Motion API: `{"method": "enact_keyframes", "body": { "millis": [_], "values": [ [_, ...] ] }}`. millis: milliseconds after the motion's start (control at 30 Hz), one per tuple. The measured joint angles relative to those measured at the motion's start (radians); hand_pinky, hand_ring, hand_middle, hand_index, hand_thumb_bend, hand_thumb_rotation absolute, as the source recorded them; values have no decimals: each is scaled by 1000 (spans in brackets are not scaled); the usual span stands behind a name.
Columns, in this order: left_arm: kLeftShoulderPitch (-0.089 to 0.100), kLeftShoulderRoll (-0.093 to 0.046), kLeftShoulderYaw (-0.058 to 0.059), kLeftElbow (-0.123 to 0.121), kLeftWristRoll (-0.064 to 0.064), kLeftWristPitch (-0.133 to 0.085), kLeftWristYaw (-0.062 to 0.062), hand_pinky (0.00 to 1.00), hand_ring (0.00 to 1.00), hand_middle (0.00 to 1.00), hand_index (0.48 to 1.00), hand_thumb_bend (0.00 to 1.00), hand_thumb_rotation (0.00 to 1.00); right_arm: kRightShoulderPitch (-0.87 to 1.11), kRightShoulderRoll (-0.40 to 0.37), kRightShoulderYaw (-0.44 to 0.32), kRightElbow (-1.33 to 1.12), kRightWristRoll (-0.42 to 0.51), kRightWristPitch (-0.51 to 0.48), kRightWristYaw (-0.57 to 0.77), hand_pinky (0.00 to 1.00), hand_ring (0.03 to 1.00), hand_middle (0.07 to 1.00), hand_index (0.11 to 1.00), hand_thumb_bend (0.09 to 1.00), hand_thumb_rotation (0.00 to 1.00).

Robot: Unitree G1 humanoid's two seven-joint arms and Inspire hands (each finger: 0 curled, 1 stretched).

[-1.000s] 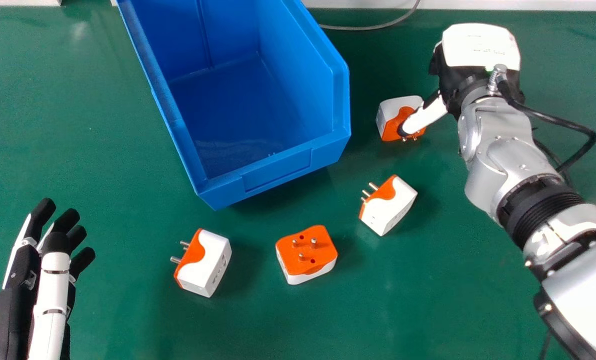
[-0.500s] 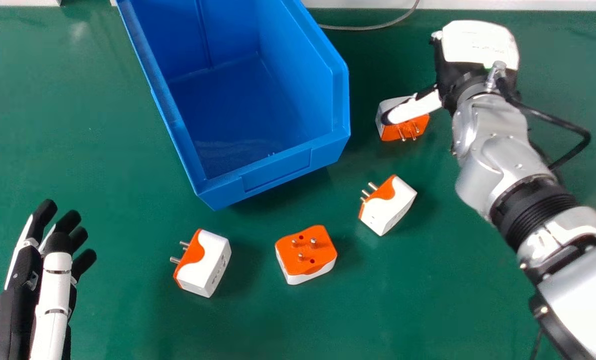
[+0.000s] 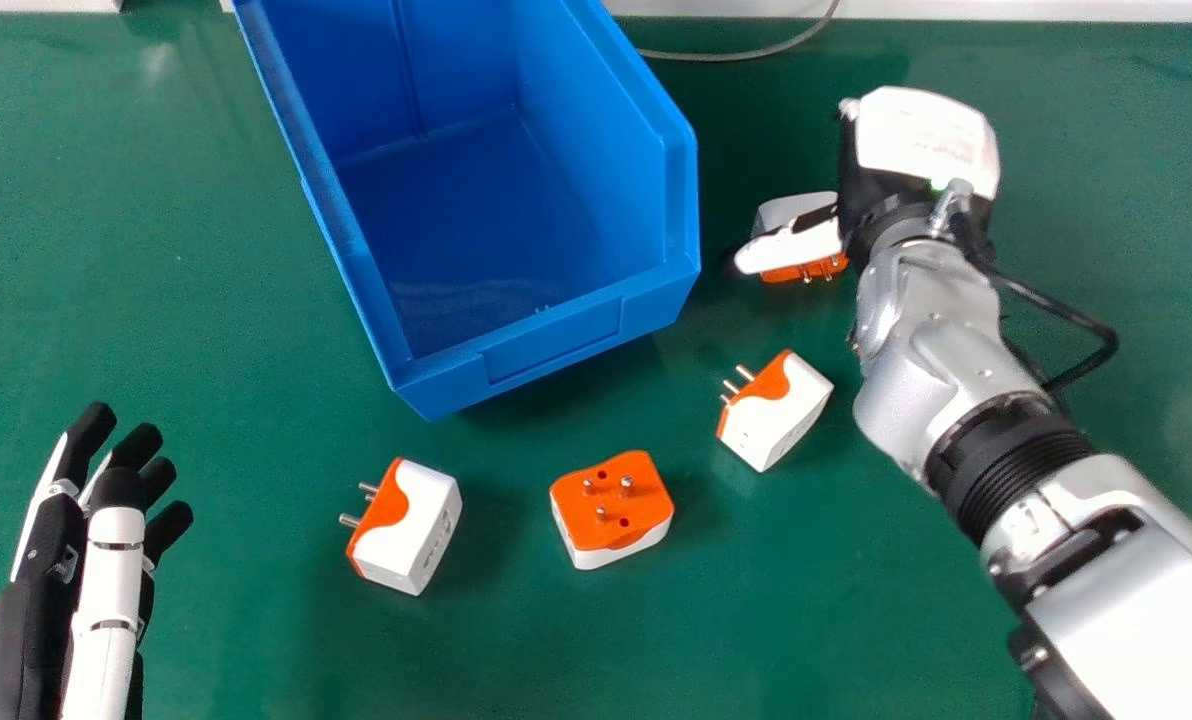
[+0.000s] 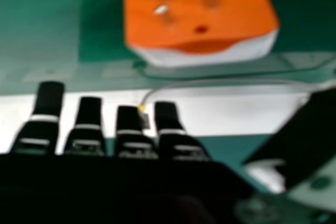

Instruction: Pick all objects and put in blue box

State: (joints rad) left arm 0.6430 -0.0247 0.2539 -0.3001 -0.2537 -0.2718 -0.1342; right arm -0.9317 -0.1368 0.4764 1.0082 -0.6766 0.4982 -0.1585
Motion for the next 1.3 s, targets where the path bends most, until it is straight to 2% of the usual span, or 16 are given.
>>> {"method": "enact_keyframes", "body": {
  "millis": [167,467,600,700,767,1100,1300],
  "values": [
    [0,0,0,1,0,-2,-6,857,886,890,910,460,731,2,17,16,43,-2,-7,-13,806,907,932,870,852,578],
    [2,0,2,-5,-4,1,-6,860,886,890,909,479,732,-3,20,18,102,1,-9,-14,803,906,930,877,840,546],
    [1,2,6,-7,-7,0,-12,865,888,891,912,470,735,-13,21,25,129,0,-8,-13,789,899,929,879,837,543],
    [-1,3,8,-5,-22,0,-18,868,890,893,914,459,736,-18,21,30,131,0,-12,-14,775,886,921,873,828,548],
    [-1,3,9,-4,-24,-1,-22,867,889,892,914,456,734,-19,21,31,131,0,-12,-14,765,876,917,876,822,556],
    [0,3,9,-4,-22,-3,-26,863,889,890,914,461,737,-36,30,61,167,-6,10,-14,646,770,857,846,835,594],
    [1,2,9,-4,-21,-6,-26,870,893,893,917,453,737,-37,33,72,170,-5,8,-11,634,754,847,825,818,593]
  ]
}}
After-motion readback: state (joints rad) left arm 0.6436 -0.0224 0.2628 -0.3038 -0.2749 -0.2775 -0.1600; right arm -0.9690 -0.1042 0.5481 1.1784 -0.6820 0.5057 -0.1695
